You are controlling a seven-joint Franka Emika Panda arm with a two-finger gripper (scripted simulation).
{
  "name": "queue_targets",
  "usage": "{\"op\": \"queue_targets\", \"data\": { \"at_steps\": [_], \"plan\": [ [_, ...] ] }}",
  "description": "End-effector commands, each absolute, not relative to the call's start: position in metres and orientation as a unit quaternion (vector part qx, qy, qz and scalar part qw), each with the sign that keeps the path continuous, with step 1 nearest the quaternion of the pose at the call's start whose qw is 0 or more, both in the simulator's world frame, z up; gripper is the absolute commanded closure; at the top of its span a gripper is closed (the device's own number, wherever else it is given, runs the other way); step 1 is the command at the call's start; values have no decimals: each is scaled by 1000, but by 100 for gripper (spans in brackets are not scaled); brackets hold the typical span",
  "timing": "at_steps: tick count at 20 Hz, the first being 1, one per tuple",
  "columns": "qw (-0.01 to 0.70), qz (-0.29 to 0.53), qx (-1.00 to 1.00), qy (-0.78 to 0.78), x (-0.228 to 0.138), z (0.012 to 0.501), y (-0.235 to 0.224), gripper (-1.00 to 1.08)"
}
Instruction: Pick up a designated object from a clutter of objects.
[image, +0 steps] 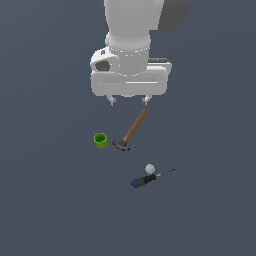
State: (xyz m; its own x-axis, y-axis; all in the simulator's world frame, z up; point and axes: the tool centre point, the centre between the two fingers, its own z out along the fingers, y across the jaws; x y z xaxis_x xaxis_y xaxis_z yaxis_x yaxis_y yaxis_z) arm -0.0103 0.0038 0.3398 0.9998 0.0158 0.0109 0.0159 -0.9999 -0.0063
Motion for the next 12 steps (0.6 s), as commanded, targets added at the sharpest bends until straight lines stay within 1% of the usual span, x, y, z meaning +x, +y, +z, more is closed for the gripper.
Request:
{"op": "queue_targets", "data": {
  "at_steps": [1,8,12],
  "plan": [
    [3,-5,-1000,-8,-10,340,4,-92],
    [-4,-11,-1000,12,-12,354,-11,-92],
    [-5,-12,-1000,13,-12,355,-12,-92]
  ]
}}
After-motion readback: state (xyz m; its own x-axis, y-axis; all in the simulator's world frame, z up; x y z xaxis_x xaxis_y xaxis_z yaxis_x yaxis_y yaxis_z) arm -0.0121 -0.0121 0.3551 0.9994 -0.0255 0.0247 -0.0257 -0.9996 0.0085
